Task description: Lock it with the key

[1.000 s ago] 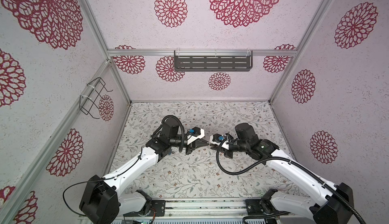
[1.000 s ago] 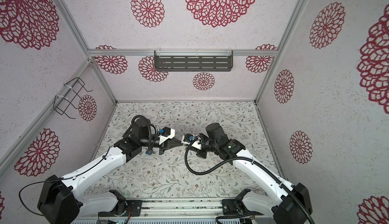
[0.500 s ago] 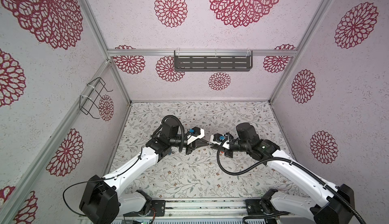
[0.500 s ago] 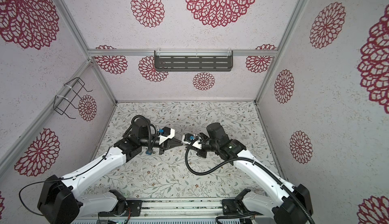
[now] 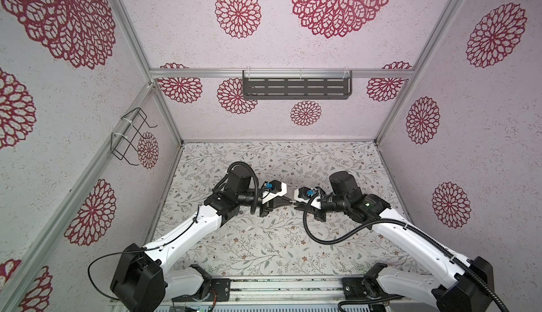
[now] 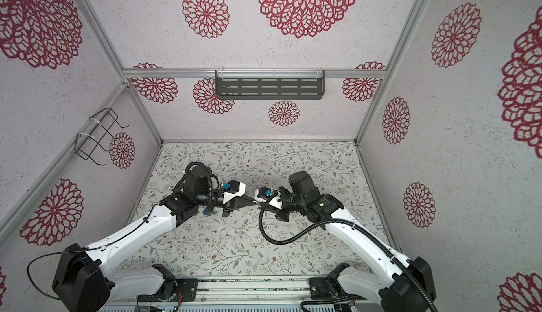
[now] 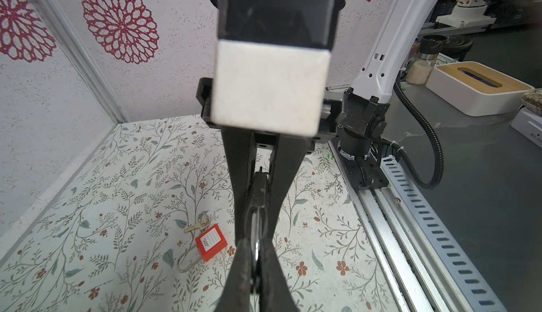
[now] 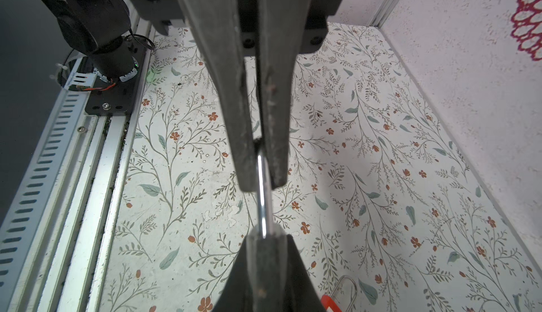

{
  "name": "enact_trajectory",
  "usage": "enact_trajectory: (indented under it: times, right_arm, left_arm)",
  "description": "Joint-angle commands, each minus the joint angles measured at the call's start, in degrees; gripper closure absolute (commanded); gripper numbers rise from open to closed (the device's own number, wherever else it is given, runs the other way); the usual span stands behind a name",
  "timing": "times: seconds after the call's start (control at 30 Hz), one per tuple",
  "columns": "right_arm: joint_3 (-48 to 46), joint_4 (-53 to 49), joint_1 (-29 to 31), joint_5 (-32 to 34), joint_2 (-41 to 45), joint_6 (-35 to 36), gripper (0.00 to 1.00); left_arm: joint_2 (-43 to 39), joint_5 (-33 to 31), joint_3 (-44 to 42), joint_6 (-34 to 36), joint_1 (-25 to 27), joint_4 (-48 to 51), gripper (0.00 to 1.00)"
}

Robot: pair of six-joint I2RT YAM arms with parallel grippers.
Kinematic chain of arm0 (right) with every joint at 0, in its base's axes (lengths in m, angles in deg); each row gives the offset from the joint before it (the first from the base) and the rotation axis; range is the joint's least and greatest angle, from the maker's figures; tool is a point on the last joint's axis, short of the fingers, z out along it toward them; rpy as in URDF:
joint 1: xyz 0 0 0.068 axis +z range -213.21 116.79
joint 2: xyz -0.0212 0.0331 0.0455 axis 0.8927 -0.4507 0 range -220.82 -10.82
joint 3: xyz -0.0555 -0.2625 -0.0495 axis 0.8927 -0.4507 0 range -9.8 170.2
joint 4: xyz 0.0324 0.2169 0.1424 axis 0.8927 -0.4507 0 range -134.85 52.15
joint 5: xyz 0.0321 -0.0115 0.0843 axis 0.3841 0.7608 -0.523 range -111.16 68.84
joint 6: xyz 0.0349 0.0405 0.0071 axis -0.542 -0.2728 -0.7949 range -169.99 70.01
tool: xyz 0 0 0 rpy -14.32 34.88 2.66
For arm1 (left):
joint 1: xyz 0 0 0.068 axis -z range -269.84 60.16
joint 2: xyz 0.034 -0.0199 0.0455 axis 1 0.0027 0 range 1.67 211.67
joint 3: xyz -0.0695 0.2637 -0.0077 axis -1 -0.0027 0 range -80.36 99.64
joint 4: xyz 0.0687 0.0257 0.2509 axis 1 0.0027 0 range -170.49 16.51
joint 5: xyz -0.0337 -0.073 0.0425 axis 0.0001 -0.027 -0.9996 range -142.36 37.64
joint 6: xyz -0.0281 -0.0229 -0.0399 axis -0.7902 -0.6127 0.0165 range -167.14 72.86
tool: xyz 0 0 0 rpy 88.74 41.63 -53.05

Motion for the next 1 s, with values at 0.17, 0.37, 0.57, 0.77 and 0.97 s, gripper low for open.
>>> enact_trajectory:
  times: [0.17,0.37,0.57,0.77,0.97]
  right_arm:
    - [1.4,3.2,-0.5,-6.7,0.2,0.5,1.0]
    - [1.2,5.5,-0.6,-7.5,-0.2,0.3,1.0]
    - [1.0,8.0,-0.7,-7.3,-0.6,0.8,1.0]
    - [1.1,9.4,-0.8,-6.3,-1.3,1.9,1.0]
    - [1.6,10.5,-0.8,-5.8,-2.2,1.7,1.0]
  left_arm:
    - [-0.3,-2.4,0.8,2.7,2.6,1.9,1.0]
    - [0.7,-1.2,1.3,2.3,2.9,2.0,1.0]
    - [1.4,0.4,1.9,1.1,2.9,2.0,1.0]
    - [2.2,1.8,2.4,-0.1,2.9,2.0,1.0]
    - [3.2,1.6,2.1,0.3,2.9,2.3,1.0]
